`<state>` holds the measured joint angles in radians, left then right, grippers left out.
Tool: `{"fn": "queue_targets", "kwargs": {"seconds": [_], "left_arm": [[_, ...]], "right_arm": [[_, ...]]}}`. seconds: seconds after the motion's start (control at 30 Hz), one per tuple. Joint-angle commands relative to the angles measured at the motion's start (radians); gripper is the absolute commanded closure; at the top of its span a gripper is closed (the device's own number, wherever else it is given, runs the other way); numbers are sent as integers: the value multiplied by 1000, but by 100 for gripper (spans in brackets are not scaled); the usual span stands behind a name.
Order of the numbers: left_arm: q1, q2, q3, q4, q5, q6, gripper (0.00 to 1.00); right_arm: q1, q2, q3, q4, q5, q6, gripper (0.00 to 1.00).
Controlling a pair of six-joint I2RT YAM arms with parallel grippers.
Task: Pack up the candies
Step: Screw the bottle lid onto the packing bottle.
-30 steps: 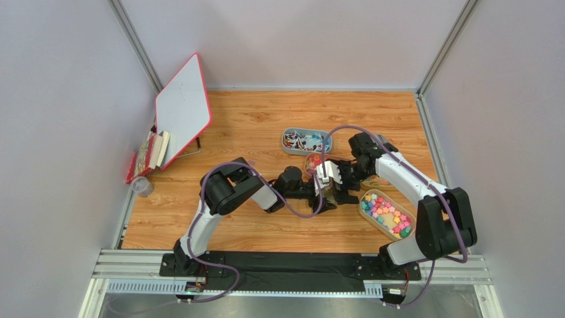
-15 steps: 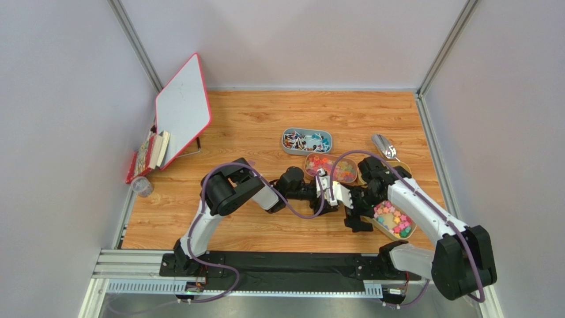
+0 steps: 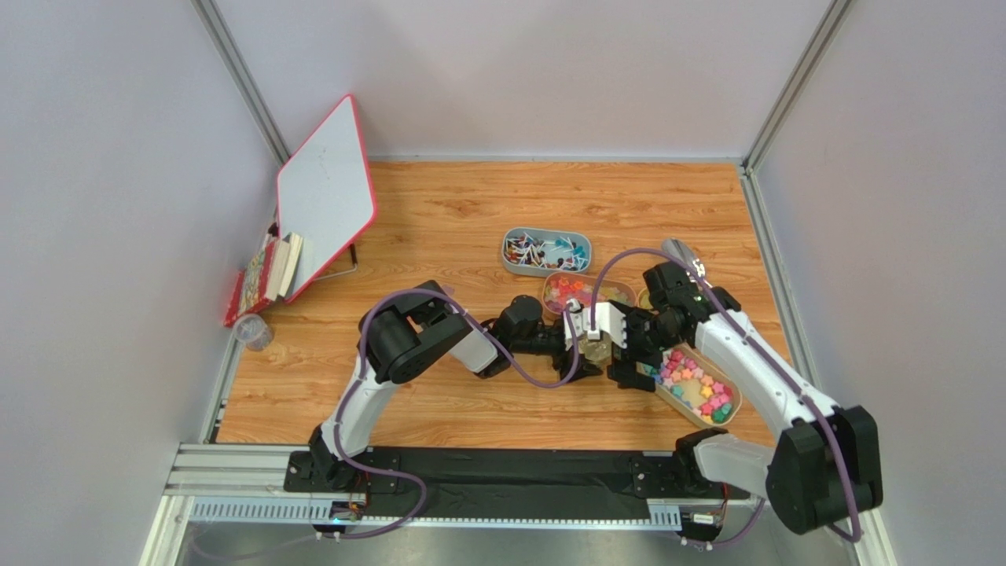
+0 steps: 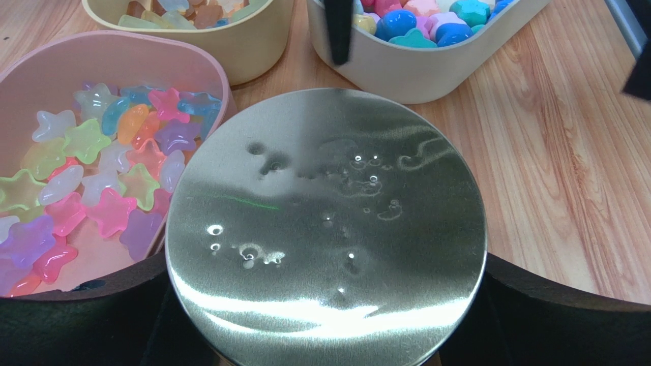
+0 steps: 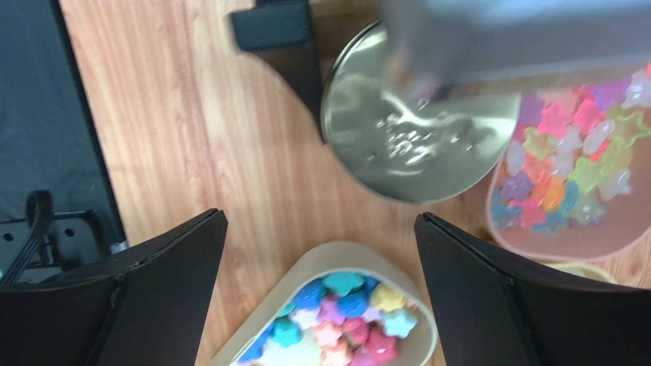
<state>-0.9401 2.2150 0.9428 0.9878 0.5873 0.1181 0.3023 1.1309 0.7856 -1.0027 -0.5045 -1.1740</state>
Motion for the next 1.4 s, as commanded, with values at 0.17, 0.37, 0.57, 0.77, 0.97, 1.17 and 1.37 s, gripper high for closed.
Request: {"fn": "queue_targets", "kwargs": {"seconds": [0.17,0.37,0.57,0.77,0.97,1.17,1.37], "left_arm": [[4,132,-84,-502,-80,34,100],[6,137,-79,-508,-75,32,100],[6,140,-75,-514,-72,26,100],[6,141,-73,-515,-70,26,100],[6,140,-73,-515,-75,26,100],[6,138,-73,-515,-83,34,100],[6,132,-72,-520,-86,40,100]], "right_arm": [[-5,184,141,127,-108,-84,0],[-5,224,145,151,-143,-96,0],[1,242,136,168,-154,-99,0],[12,250,121,182,-151,-96,5],[15,257,93,179,-124,-38,32],[24,221,-3,179,-74,-18,37],[46,233,-39,173,-22,123,40]]}}
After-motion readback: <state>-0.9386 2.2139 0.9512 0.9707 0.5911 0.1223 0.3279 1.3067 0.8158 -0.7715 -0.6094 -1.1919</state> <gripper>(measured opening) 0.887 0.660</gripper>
